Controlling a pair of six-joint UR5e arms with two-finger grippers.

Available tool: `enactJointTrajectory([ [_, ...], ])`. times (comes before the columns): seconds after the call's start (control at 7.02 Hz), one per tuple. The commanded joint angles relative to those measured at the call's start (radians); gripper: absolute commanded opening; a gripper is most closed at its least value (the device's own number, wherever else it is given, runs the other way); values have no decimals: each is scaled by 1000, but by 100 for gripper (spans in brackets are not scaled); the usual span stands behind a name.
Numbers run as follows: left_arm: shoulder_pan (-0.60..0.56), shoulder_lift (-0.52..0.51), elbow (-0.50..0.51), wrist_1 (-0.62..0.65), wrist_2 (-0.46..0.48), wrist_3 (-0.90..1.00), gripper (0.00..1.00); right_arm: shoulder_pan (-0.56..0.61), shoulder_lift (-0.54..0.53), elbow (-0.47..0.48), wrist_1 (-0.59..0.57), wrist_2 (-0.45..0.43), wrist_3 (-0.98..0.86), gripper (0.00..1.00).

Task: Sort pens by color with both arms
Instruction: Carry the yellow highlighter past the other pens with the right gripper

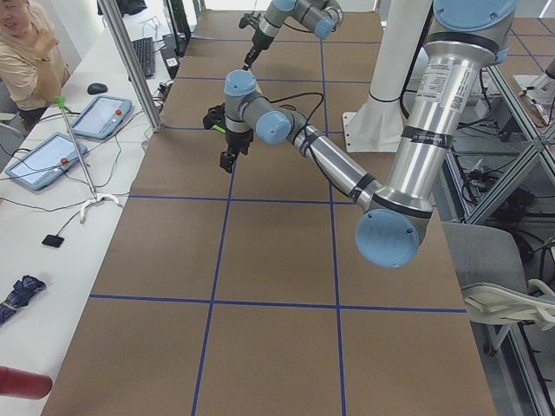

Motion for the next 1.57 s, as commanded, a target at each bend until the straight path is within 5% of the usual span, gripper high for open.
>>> enactJointTrajectory([
  [0.0, 1, -14, 4, 0, 0, -19, 99, 32, 82, -146, 36, 0, 4, 0],
  [0.28, 1, -14, 4, -2, 0, -19, 99, 69, 112, -269, 138, 1, 4, 0],
  [0.57, 2, -16, 7, -2, 0, -19, 99, 91, 209, -491, 274, 11, 4, 0],
  [1.42, 2, -17, -2, -2, 0, -62, 99, 56, 253, -535, 271, -147, 80, 0],
])
